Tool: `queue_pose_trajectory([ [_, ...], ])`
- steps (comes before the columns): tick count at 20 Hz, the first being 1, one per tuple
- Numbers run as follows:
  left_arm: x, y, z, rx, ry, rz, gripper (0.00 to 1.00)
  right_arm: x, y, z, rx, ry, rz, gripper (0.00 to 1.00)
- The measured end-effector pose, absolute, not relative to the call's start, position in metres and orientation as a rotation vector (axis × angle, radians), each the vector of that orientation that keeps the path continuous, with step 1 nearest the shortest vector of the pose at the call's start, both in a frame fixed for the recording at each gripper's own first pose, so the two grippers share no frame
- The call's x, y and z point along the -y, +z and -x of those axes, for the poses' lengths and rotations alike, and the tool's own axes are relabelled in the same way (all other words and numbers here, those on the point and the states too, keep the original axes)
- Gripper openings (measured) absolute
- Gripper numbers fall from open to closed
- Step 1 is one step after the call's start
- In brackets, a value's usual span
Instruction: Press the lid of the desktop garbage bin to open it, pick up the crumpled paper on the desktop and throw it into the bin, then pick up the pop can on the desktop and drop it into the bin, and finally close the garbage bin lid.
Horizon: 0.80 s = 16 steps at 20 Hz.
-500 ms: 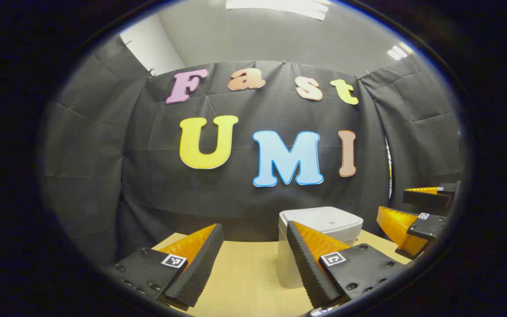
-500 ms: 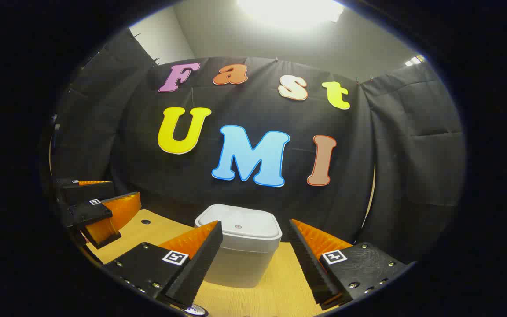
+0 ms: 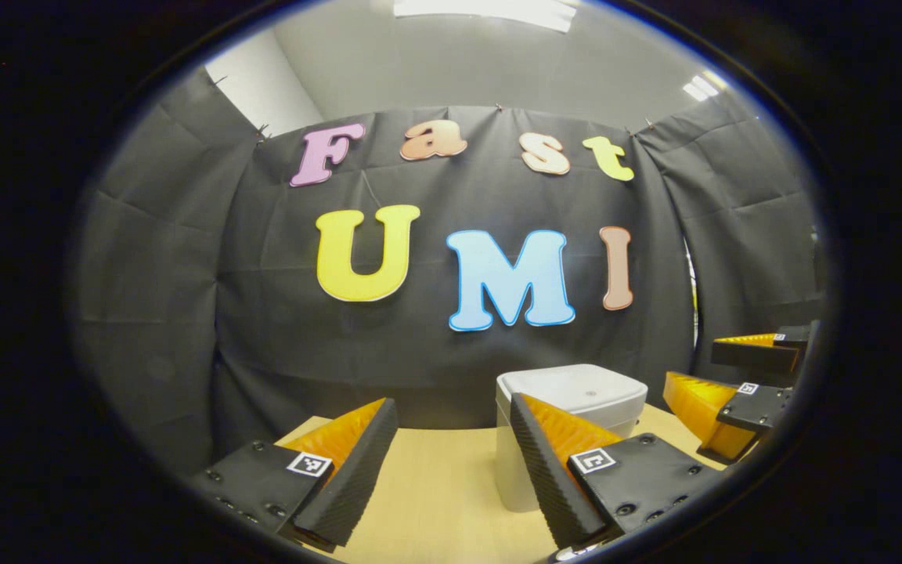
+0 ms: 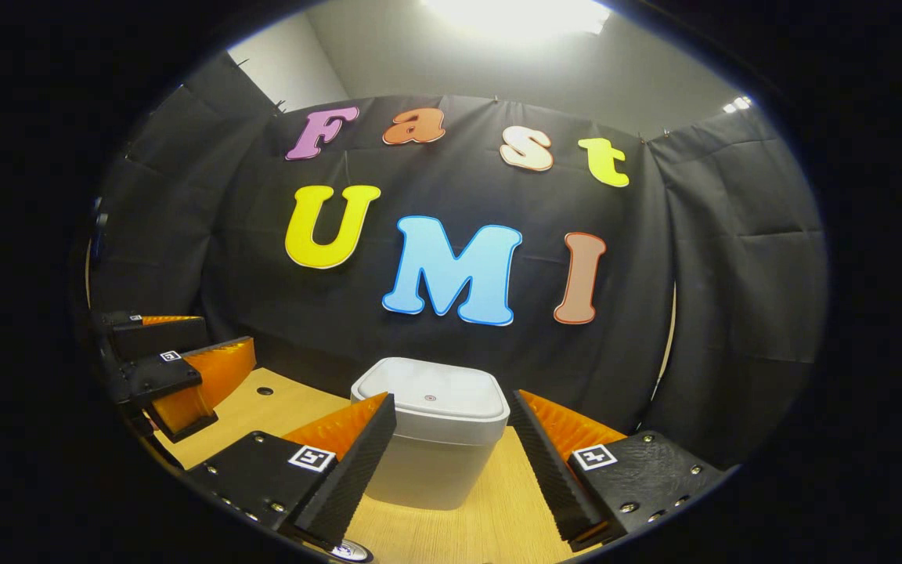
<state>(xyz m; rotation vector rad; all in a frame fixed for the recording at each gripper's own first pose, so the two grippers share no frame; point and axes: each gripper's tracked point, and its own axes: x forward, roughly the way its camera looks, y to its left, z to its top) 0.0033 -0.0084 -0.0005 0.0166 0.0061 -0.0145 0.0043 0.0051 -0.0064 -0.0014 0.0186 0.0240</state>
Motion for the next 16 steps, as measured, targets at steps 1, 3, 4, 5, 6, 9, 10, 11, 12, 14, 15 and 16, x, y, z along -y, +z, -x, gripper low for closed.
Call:
queue_pose_trajectory([
  [1,0.009,-0.001,-0.003,-0.008,-0.017,-0.015,0.94,-0.004,-0.006,-0.004,-0.017,0.023,0.004,0.94],
  [3,0.01,-0.005,-0.005,-0.015,-0.02,-0.009,0.95,-0.001,-0.008,-0.006,-0.022,0.016,0.004,0.95],
  [4,0.011,-0.006,-0.006,-0.017,-0.023,-0.006,0.95,0.002,-0.01,-0.006,-0.025,0.011,0.0,0.94],
  [5,0.013,-0.007,-0.004,-0.018,-0.025,-0.005,0.95,0.003,-0.011,-0.005,-0.029,0.007,-0.005,0.94],
  [6,0.013,-0.008,-0.004,-0.018,-0.026,-0.007,0.95,0.005,-0.013,-0.004,-0.036,0.004,-0.009,0.94],
  [9,0.015,-0.009,-0.006,-0.018,-0.032,-0.012,0.95,0.009,-0.02,-0.005,-0.056,-0.001,-0.025,0.93],
  [10,0.016,-0.01,-0.005,-0.02,-0.035,-0.012,0.95,0.011,-0.021,-0.006,-0.059,-0.004,-0.027,0.89],
  [11,0.017,-0.011,-0.005,-0.023,-0.036,-0.013,0.95,0.011,-0.021,-0.006,-0.061,-0.002,-0.027,0.88],
  [12,0.019,-0.012,-0.005,-0.025,-0.037,-0.014,0.94,0.013,-0.021,-0.007,-0.062,-0.009,-0.025,0.82],
  [14,0.019,-0.011,-0.005,-0.027,-0.034,-0.013,0.95,0.013,-0.021,-0.011,-0.065,-0.002,-0.027,0.56],
  [15,0.021,-0.012,-0.006,-0.029,-0.031,-0.013,0.95,0.012,-0.024,-0.011,-0.075,-0.015,-0.025,0.5],
  [16,0.023,-0.012,-0.005,-0.029,-0.031,-0.013,0.95,0.013,-0.025,-0.013,-0.078,0.004,-0.031,0.34],
])
